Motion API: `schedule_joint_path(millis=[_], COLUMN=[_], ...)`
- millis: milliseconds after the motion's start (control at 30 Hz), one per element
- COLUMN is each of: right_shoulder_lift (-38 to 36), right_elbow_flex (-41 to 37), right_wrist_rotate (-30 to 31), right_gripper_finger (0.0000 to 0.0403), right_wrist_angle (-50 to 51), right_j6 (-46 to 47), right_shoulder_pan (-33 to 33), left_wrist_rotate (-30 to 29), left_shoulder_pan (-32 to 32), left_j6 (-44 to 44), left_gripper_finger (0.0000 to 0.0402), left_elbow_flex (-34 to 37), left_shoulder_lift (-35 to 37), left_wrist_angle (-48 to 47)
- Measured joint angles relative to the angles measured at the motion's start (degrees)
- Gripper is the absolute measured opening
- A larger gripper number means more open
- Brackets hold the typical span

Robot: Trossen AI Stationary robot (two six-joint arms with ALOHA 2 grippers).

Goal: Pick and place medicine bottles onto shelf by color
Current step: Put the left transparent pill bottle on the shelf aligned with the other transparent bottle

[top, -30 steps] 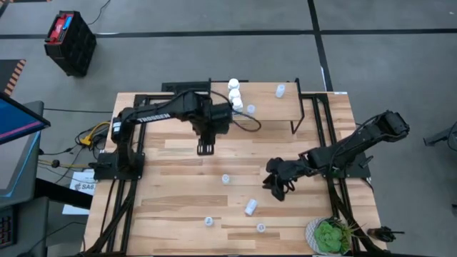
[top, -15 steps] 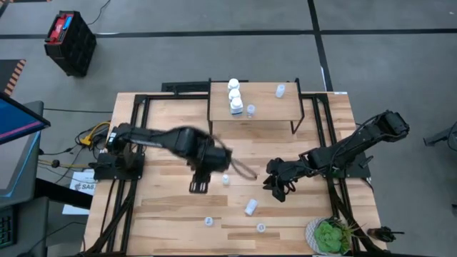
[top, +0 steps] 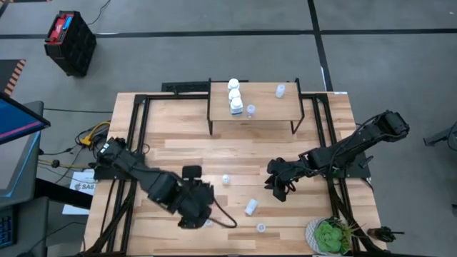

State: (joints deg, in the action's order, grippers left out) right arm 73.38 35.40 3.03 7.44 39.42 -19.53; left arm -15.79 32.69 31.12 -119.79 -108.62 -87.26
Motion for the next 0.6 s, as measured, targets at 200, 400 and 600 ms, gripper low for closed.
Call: schedule_joint_path(millis=[200,400,600], right_shoulder_lift=[0.00,-0.02,0.00], right_elbow_flex=[-0.02,-0.02,-0.02], right_wrist_rotate=[0.00,-0.05,-0.09], right_gripper_finger=[0.0131,0.0131,0.0131], right_wrist_angle=[0.70,2.85,4.43], right_j6=[-0.76,-0.88,-0.90], right_shoulder_pan=[0.00,0.00,0.00], left_wrist_rotate=[0.72,4.43,6.38], left_shoulder_pan=[2.77,2.82,2.55], left_j6=[4.08,5.87,8.59], left_gripper_finger=[0.0164,0.0164,0.0164], left_elbow_flex=[7.03,18.76,25.75], left_shoulder_lift=[-0.92,-0.92,-0.94], left_wrist_angle=[8.73,17.78,30.34])
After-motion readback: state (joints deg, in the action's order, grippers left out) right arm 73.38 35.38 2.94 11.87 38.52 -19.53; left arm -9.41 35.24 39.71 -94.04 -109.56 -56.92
